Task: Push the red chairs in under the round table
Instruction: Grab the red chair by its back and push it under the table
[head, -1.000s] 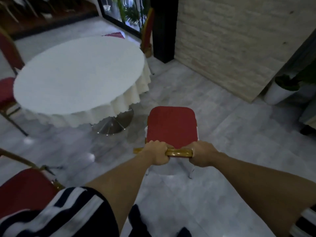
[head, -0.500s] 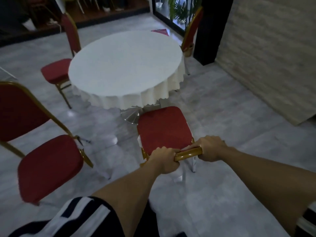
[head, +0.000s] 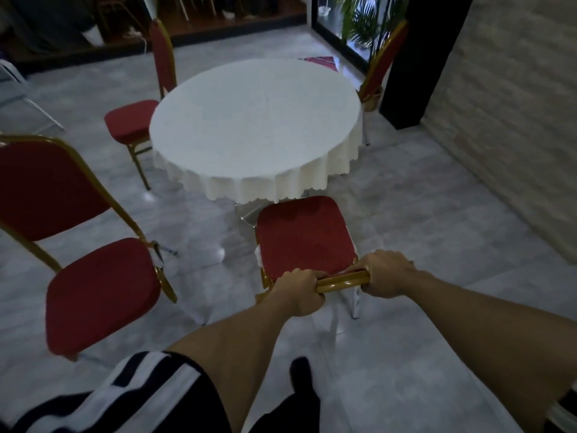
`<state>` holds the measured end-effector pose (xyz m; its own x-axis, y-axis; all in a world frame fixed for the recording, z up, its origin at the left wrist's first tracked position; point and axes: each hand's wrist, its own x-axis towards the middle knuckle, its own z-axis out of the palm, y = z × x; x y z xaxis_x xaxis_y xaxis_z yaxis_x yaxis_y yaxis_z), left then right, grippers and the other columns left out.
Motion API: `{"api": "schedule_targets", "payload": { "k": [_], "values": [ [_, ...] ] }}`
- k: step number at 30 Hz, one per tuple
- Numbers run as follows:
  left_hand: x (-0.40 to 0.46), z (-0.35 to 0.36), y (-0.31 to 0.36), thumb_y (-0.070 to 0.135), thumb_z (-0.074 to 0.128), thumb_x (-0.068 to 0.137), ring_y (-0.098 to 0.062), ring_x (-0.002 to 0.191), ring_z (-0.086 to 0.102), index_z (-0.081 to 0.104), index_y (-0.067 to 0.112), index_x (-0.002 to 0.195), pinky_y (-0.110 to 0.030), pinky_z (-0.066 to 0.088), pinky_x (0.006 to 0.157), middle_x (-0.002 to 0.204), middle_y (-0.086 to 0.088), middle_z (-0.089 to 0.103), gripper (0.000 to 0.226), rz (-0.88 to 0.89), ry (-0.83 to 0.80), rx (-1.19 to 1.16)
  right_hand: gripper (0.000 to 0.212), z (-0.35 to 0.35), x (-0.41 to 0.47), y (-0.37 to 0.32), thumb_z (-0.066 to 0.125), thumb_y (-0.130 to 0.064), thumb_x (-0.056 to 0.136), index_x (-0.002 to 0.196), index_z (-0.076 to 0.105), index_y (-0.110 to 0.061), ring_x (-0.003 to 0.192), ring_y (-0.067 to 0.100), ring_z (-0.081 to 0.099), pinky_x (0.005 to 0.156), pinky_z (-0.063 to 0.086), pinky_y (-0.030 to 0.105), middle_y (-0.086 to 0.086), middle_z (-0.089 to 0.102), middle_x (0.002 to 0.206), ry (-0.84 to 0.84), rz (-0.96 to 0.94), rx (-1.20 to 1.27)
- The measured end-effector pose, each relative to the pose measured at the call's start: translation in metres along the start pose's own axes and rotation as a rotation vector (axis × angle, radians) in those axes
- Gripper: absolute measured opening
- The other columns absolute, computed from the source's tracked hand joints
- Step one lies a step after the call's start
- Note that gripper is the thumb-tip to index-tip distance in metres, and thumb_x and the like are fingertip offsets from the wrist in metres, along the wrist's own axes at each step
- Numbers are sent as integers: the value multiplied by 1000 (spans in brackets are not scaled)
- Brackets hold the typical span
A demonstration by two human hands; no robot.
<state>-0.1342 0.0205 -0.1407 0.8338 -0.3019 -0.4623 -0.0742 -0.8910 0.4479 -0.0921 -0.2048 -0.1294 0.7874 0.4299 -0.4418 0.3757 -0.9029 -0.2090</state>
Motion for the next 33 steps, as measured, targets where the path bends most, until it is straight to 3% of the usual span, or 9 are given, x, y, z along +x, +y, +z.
{"api": "schedule_targets", "payload": {
  "k": [4, 12, 16, 20, 24, 29, 33],
  "values": [
    [30, -18, -14, 39, 52, 84, -34, 106, 68, 64, 44, 133, -48, 53, 98, 114, 0, 76, 51, -7, 27, 30, 39, -17, 35, 7, 64, -26, 89, 118, 74, -50, 87, 15, 68, 70, 49, 31, -12, 76, 98, -8, -21, 16],
    [98, -68, -32, 45, 45, 76, -35, 104, 69, 62, 48, 136, -48, 55, 96, 114, 1, 76, 62, -48, 61, 8, 37, -58, 120, 31, 64, -25, 84, 111, 75, -48, 86, 16, 69, 71, 55, 33, -13, 75, 92, -10, -38, -1],
    [132, -98, -41, 45, 46, 76, -36, 107, 67, 58, 51, 141, -48, 52, 99, 117, -2, 74, 66, -71, 27, 5, 37, -88, 160, 37, 65, -27, 89, 117, 73, -50, 87, 15, 64, 70, 44, 32, -14, 71, 95, -31, -63, -21],
    [151, -112, -50, 45, 47, 75, -33, 98, 70, 58, 50, 139, -45, 57, 93, 107, 0, 76, 65, -68, 17, 26, 44, -102, 181, 42, 62, -31, 90, 123, 67, -61, 81, 10, 53, 68, 36, 29, -21, 57, 80, -14, -85, -27],
    [153, -112, -57, 41, 53, 79, -26, 83, 71, 62, 44, 134, -38, 59, 83, 91, 2, 75, 55, -20, -16, 25, 45, -95, 185, 47, 61, -37, 91, 131, 62, -59, 86, 16, 67, 70, 44, 28, -12, 73, 94, -28, -139, -32],
    [155, -113, -57, 43, 54, 80, -23, 86, 71, 60, 45, 139, -37, 59, 82, 97, 4, 76, 59, -46, -11, 18, 40, -93, 190, 50, 55, -40, 87, 122, 66, -56, 85, 16, 70, 75, 58, 34, -10, 75, 91, -46, -154, -35],
    [158, -110, -49, 40, 53, 79, -26, 96, 70, 53, 51, 145, -42, 59, 88, 107, 0, 73, 67, -130, -56, -1, 42, -98, 187, 53, 61, -34, 83, 120, 70, -51, 89, 14, 68, 78, 55, 34, -15, 74, 99, -92, -171, 21]
  ]
}}
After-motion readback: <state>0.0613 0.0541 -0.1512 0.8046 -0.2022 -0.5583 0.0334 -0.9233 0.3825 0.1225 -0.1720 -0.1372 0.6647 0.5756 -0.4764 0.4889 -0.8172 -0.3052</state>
